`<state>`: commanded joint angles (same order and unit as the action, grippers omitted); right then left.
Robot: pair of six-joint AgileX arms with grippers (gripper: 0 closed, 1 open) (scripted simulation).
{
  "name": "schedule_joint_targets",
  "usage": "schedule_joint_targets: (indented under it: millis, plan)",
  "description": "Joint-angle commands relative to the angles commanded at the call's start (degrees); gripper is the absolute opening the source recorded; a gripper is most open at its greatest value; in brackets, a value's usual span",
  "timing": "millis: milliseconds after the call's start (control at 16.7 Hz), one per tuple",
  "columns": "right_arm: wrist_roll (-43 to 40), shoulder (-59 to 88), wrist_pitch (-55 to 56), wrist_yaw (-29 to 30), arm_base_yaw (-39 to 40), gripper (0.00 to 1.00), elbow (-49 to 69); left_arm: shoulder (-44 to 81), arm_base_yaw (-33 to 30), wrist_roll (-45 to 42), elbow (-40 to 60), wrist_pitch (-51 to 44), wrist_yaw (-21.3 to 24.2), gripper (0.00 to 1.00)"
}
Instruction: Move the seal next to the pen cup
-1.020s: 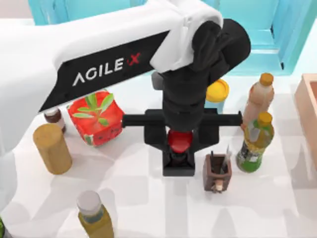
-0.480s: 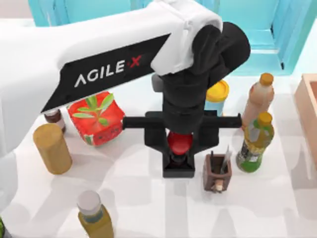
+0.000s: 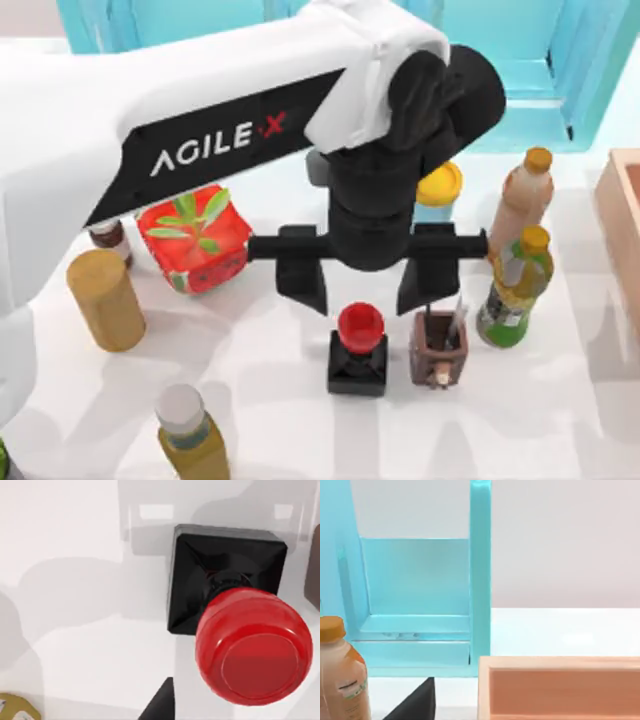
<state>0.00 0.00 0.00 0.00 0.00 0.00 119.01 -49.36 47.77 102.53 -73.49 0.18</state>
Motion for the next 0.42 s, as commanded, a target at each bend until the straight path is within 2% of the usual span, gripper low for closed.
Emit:
schedule_joint_targets:
  millis: [60, 120, 420]
  plan:
    - [0.0, 0.0, 0.0, 0.0, 0.0, 1.0, 0.0, 0.0, 0.0, 0.0, 0.0, 0.0, 0.0, 0.98]
    - [0.0, 0.0, 0.0, 0.0, 0.0, 1.0, 0.0, 0.0, 0.0, 0.0, 0.0, 0.0, 0.0, 1.0]
    - [0.0, 0.0, 0.0, 0.0, 0.0, 1.0, 0.0, 0.0, 0.0, 0.0, 0.0, 0.0, 0.0, 1.0]
